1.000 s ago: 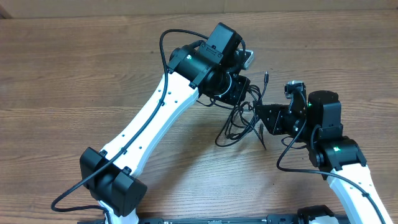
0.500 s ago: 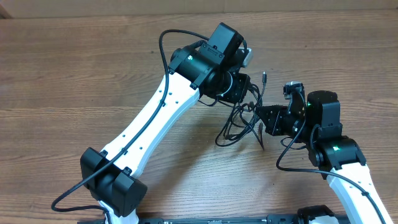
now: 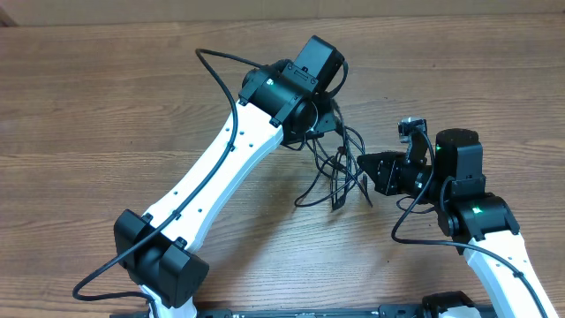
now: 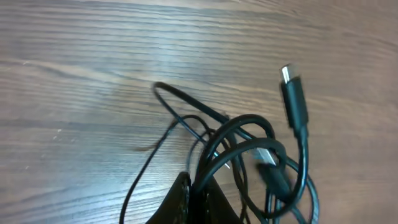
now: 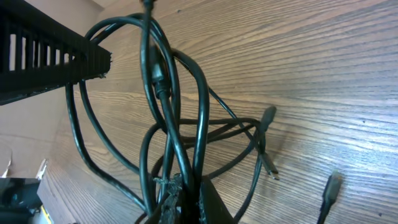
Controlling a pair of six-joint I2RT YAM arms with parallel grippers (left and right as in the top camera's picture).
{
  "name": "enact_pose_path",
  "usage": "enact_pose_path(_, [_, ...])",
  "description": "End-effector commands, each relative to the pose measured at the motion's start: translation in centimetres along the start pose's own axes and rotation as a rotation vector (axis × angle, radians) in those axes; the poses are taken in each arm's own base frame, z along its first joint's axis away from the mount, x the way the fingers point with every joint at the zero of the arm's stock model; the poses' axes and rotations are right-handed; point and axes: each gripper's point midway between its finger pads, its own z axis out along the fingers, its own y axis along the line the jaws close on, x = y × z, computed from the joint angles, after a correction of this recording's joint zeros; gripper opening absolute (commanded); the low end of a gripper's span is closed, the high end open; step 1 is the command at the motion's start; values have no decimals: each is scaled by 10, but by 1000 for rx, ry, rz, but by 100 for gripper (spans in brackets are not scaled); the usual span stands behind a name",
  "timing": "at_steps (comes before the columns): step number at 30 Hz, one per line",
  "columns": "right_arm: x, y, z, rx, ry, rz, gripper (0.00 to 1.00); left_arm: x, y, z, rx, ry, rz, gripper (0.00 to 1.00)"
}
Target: Untangle cables
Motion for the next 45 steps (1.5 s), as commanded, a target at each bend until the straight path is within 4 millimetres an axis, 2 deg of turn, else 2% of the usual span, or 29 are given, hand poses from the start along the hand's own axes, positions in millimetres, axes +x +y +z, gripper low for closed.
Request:
enact_pose_path(1, [0, 5, -1, -27, 5, -2, 4, -21, 19, -9, -92, -116, -142, 4])
enact_pose_path(4, [0, 5, -1, -27, 5, -2, 4, -20, 29, -10, -133, -130, -207, 4])
enact_pose_path(9, [-1, 5, -1, -26, 5, -2, 4, -19, 30, -11, -138, -129, -229, 4])
enact_pose_path(11, [0, 5, -1, -26, 5, -2, 9, -19, 30, -11, -139, -124, -205, 4])
enact_pose_path(12, [-1, 5, -1, -26, 4, -2, 16, -19, 30, -10, -138, -119, -172, 4])
enact_pose_path(13, [-1, 5, -1, -26, 4, -2, 31, -18, 29, -10, -138, -111, -123, 4])
enact_pose_path(16, [0, 5, -1, -25, 5, -2, 48, -15, 27, -10, -130, -87, 7, 4])
enact_pose_path(25, [3, 4, -1, -22, 17, 7, 54, 0, -4, -13, 37, 7, 429, 4])
enact_pose_path(28, [5, 3, -1, -19, 25, 13, 57, -5, -10, -32, 67, -40, 504, 4])
enact_pose_path(31, [5, 3, -1, -19, 25, 13, 62, -12, -19, -60, 106, -108, 568, 4])
enact_pose_path(35, [4, 4, -1, -24, 24, 11, 73, -15, -26, -115, 178, -226, 636, 4])
enact_pose_path(37, [3, 12, -1, -65, 22, -1, 77, -11, -27, -133, 213, -255, 662, 4])
enact_pose_path(39, [-3, 31, -3, -167, 9, -39, 78, -4, -27, -151, 247, -277, 705, 4])
enact_pose_path(42, [-11, 47, -7, -253, -13, -63, 79, 3, -24, -164, 261, -288, 764, 4])
enact_pose_path(45, [-20, 56, -9, -289, -43, -51, 79, 7, -19, -166, 249, -281, 807, 4])
